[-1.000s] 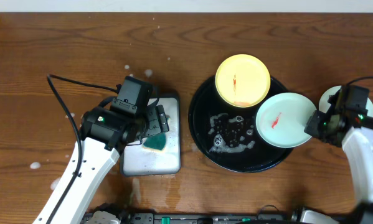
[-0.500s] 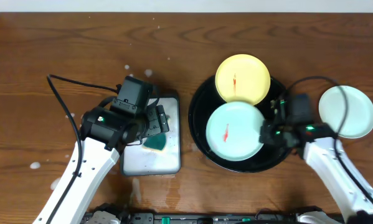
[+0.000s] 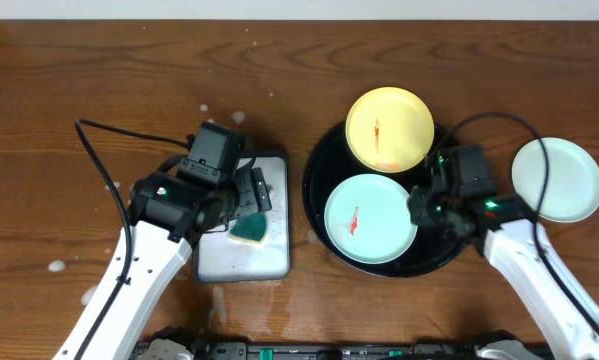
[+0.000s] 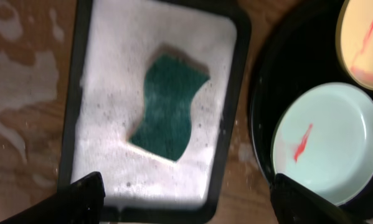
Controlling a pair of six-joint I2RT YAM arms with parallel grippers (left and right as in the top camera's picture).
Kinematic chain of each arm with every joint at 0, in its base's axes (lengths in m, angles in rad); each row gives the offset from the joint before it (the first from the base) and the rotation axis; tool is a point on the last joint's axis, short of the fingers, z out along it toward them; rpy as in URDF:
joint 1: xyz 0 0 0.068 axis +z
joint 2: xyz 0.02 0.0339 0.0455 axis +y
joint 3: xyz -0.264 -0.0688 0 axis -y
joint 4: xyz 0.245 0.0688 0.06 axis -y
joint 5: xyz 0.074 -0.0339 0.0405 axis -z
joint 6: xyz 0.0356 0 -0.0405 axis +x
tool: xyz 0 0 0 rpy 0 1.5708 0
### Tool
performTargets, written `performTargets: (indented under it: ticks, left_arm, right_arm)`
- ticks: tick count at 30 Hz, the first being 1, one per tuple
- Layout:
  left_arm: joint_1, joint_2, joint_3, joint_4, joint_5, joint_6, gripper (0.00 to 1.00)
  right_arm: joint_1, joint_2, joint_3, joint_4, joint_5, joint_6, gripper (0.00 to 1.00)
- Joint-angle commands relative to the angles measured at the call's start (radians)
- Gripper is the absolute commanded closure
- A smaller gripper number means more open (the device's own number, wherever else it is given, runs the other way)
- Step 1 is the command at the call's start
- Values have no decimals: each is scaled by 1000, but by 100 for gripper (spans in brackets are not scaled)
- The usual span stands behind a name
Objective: Clean dirty plates on tray and stack at the side
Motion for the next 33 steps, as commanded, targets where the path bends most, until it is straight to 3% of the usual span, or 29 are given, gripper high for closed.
performTargets:
  ticks: [1,8,11,14,17,19,28,29,30,33]
  left_arm:
    - [5,29,-45,27,-97,9,14]
    - [5,194,-234,218,-121,7,16]
    - [4,284,-259,313,-74,56,28]
    - [4,373,-260,388,2,131,46]
    - [4,430,-259,404,3,130,81]
    - [5,441,-259,405,2,130,92]
    - [5,347,-164,288,3,149,93]
    - [5,327,-154,275,3,149,91]
    - [5,312,-152,271,3,149,76]
    - [5,294,-154,251,3,149,68]
  right_arm:
    - [4,-105,59,-30,-10,-90,60]
    - [4,-189,58,-83,-58,-90,60]
    - [4,-187,58,-111,-61,-89,60]
    - [4,-186,58,-127,-61,-90,61]
    - [4,-186,58,-130,-61,-89,61]
    - [4,-186,58,-136,-61,-89,61]
    - [4,-186,58,-149,-61,-90,63]
    - [4,-186,58,-150,-61,-90,63]
    - [4,-186,58,-152,-61,-89,63]
    - [4,-186,58,-153,-61,-89,63]
